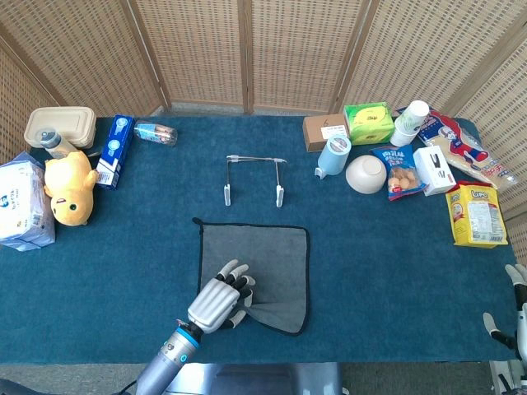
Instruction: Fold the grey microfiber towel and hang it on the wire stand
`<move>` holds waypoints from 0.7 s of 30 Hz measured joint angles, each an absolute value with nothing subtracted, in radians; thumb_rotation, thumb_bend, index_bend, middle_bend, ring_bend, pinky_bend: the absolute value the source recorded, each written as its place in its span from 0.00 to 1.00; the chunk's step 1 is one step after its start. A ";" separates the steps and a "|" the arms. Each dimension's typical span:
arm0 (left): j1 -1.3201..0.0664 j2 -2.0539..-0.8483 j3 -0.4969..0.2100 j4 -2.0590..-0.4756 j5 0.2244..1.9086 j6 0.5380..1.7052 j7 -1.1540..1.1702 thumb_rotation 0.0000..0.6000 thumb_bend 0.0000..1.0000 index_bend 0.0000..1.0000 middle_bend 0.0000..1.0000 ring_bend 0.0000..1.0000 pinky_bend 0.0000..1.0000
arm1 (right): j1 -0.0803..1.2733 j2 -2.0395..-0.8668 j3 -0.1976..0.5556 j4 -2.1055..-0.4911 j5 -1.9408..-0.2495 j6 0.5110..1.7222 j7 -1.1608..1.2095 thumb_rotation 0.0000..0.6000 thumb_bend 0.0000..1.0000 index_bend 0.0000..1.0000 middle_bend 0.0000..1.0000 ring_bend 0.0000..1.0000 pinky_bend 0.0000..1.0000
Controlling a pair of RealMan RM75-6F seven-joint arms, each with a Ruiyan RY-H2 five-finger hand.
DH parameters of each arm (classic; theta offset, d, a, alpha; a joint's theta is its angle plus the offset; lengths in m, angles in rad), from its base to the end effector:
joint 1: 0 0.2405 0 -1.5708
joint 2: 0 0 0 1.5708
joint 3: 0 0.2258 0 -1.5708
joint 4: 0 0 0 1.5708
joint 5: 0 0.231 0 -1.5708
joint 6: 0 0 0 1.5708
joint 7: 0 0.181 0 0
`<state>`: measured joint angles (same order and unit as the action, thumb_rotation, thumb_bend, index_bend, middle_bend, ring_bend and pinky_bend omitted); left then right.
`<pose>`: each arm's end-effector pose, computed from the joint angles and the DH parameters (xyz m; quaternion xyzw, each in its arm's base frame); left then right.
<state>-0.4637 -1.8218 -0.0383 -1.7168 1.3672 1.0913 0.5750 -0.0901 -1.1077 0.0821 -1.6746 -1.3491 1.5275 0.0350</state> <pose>-0.0393 0.2089 -0.1121 -0.7550 -0.4014 -0.4241 0.2984 -0.3327 -0.1664 0.1454 0.4775 -0.4666 0.3546 0.6546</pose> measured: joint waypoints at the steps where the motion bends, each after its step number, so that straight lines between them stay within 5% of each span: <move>1: -0.468 -1.817 -0.047 -1.719 1.363 1.090 0.577 1.00 0.55 0.62 0.30 0.14 0.06 | -0.089 -1.109 0.083 -1.673 -1.349 1.526 0.036 1.00 0.28 0.08 0.08 0.00 0.00; 21: -0.644 -1.865 -0.243 -1.452 1.256 0.998 0.518 1.00 0.54 0.62 0.30 0.11 0.05 | -0.105 -1.103 0.086 -1.673 -1.332 1.540 0.038 1.00 0.28 0.08 0.08 0.00 0.00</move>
<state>-0.6437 -1.8653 -0.2430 -1.4515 1.2561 0.9982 0.5179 -0.1051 -1.1027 0.0855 -1.6732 -1.3319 1.5395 0.0384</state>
